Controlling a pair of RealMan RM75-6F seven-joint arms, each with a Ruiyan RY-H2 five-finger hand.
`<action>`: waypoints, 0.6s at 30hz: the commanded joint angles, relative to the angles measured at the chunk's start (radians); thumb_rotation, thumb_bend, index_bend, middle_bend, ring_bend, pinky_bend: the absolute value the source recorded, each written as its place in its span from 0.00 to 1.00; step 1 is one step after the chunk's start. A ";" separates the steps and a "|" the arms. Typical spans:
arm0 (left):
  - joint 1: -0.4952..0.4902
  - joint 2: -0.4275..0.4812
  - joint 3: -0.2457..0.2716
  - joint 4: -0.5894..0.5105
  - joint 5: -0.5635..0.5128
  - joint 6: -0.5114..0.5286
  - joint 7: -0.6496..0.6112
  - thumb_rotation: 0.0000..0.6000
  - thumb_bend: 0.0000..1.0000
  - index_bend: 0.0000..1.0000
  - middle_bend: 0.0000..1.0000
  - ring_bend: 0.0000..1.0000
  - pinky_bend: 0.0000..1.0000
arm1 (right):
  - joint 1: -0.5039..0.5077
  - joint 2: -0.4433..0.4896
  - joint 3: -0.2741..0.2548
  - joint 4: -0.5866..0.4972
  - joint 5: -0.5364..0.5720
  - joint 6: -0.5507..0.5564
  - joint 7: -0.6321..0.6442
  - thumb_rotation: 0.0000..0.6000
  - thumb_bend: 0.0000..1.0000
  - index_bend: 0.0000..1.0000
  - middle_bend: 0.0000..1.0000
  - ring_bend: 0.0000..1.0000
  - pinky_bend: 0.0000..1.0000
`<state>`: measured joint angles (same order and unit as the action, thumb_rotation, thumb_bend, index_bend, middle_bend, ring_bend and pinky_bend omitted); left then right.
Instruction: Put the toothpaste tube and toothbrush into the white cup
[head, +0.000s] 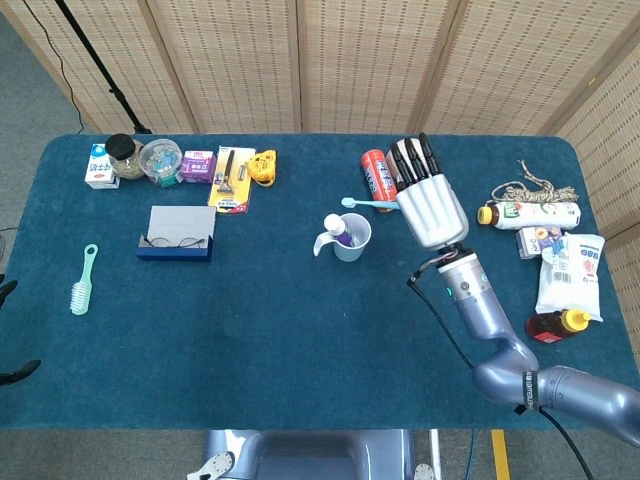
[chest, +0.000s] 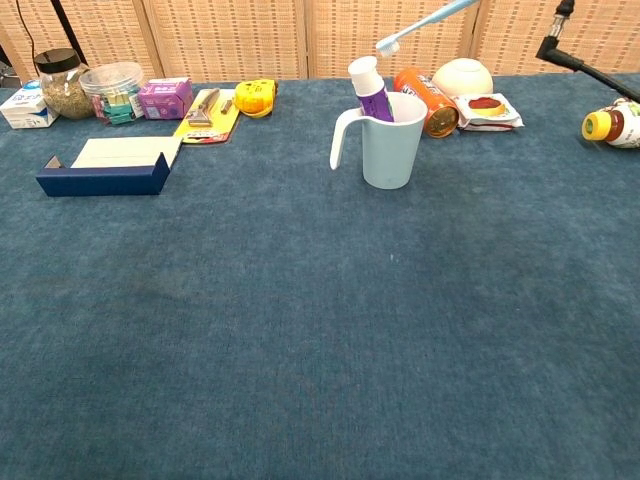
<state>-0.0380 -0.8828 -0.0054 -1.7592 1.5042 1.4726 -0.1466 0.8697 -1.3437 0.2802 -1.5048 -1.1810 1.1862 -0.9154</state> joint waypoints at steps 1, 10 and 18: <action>0.001 0.002 0.000 0.004 0.000 0.002 -0.009 1.00 0.00 0.00 0.00 0.00 0.00 | 0.009 -0.008 -0.014 0.002 -0.012 0.000 -0.028 1.00 0.43 0.67 0.08 0.00 0.00; 0.000 0.004 0.001 0.010 0.005 0.001 -0.019 1.00 0.00 0.00 0.00 0.00 0.00 | 0.018 -0.005 -0.048 -0.018 -0.046 -0.011 -0.080 1.00 0.43 0.67 0.09 0.00 0.02; 0.000 0.004 0.001 0.010 0.004 0.001 -0.020 1.00 0.00 0.00 0.00 0.00 0.00 | 0.032 -0.011 -0.061 0.021 -0.066 -0.020 -0.121 1.00 0.43 0.67 0.09 0.00 0.04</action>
<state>-0.0379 -0.8788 -0.0044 -1.7490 1.5078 1.4736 -0.1670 0.8982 -1.3548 0.2220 -1.4916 -1.2401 1.1680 -1.0294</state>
